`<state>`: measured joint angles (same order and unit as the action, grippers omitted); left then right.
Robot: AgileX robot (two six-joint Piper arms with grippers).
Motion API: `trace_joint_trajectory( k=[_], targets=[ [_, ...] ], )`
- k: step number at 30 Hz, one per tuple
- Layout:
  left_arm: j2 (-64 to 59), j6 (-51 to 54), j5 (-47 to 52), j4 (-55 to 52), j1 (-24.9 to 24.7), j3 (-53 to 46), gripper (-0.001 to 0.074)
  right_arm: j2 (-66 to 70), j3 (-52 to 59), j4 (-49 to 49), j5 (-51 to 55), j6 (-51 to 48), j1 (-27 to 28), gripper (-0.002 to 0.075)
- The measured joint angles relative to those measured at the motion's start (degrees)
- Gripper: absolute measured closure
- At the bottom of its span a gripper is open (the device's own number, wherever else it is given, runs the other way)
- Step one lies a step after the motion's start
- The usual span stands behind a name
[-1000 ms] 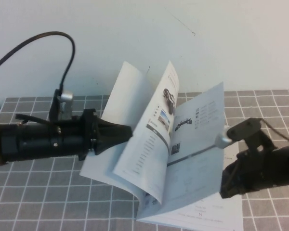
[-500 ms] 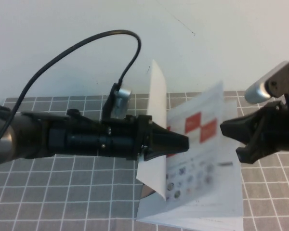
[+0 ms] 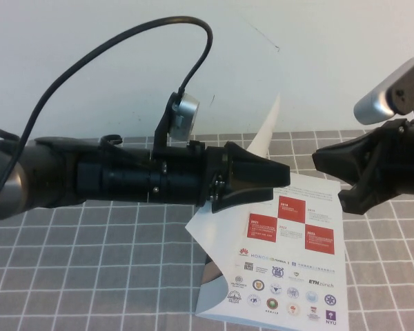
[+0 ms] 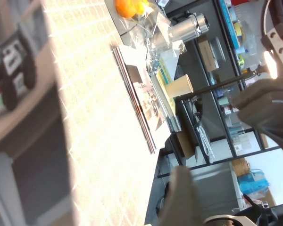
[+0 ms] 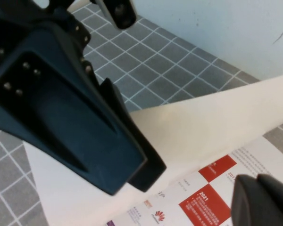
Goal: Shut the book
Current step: 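Close the open booklet and leave it lying on the table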
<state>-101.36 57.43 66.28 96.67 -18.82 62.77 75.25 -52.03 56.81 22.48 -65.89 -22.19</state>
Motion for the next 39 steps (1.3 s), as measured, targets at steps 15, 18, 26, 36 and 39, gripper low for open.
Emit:
trace_joint_trajectory(
  k=[15,18,26,36,39],
  targets=[
    [5.8,-3.5,1.2,-0.6,-6.7,13.1,0.0288,0.0,-0.1,0.0,-11.6,-2.8,0.0,0.0729],
    [6.9,-4.1,1.5,-0.7,-6.9,17.6,0.0451,0.0,-0.2,0.0,-10.8,-2.9,0.0,0.0729],
    [13.5,-11.5,2.2,-24.4,-3.9,24.1,0.0722,0.0,-0.3,-8.2,2.6,-1.7,0.1,0.0729],
    [32.8,-40.0,-2.4,-80.5,-2.4,23.5,0.0734,-5.0,-0.3,-47.5,21.9,29.1,1.8,0.0729],
    [40.4,-44.4,-5.6,-88.4,-2.4,19.7,0.0734,-10.3,-0.3,-61.3,28.9,40.6,1.8,0.0729]
  ],
)
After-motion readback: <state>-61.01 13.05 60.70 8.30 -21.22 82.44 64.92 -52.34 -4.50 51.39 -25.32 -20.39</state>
